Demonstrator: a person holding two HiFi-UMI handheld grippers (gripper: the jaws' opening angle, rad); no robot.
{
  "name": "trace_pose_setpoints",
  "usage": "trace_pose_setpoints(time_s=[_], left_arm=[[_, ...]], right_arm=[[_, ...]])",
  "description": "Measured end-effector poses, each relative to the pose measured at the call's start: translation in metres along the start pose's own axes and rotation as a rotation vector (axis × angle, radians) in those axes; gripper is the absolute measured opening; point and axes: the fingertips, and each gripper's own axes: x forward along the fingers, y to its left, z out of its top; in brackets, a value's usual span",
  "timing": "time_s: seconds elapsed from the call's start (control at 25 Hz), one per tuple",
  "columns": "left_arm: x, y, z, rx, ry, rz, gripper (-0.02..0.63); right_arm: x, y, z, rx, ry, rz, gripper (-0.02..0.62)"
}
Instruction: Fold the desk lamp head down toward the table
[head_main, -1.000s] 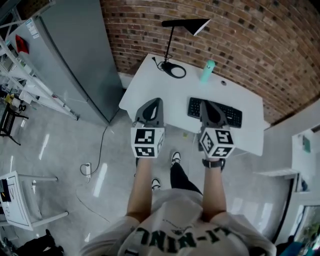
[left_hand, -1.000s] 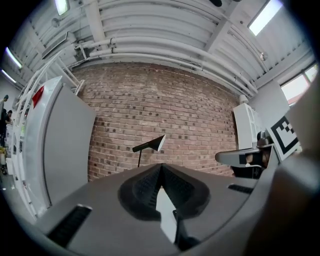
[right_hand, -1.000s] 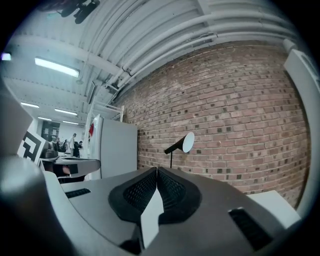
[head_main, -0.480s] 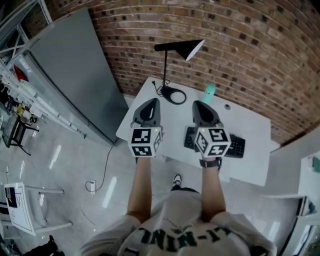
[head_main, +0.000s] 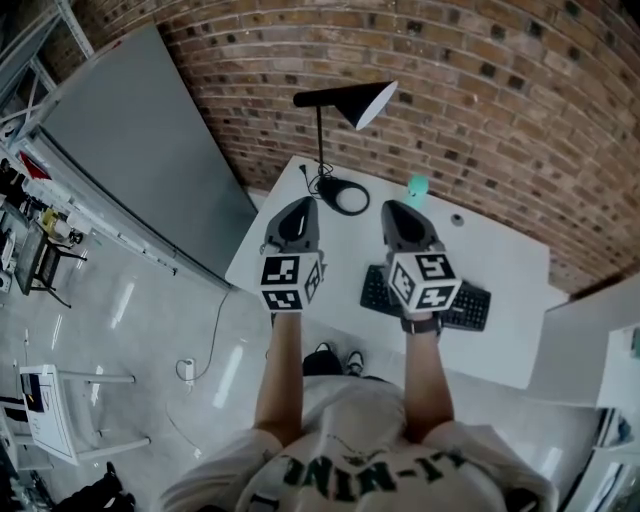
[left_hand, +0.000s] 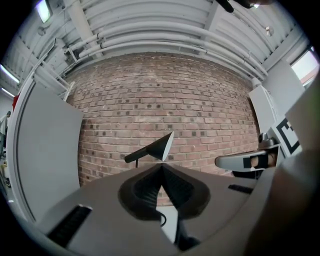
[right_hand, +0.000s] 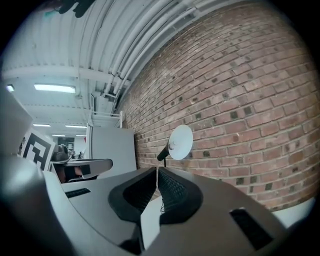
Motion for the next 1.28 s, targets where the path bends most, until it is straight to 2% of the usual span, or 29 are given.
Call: trace_pose_setpoints(time_s=[0.32, 0.64, 0.88, 1.16, 1.28], left_arm=[[0.035, 0.003, 0.001, 0.011, 0.000, -0.026, -0.006], [0.079, 0.009, 0.012, 0.017, -0.013, -0.093, -0.006], [0.103, 0.028, 0.022, 0.023, -0.032, -0.124, -0.006], [0.130, 0.042, 0.025, 0.019, -0.054, -0.166, -0.006], [0.139, 0.049, 0.026, 0.014, -0.061, -0.178, -0.006]], right_arm=[[0.024, -0.016, 0.004, -0.007, 0.002, 0.006, 0.006], [0.057, -0.031, 0.039, -0.034, -0.032, -0.017, 0.006], [0.090, -0.031, 0.061, -0.052, -0.055, -0.025, 0.009], [0.119, -0.031, 0.085, -0.036, -0.092, -0.035, 0.038], [0.131, -0.033, 0.089, -0.019, -0.089, -0.032, 0.076]])
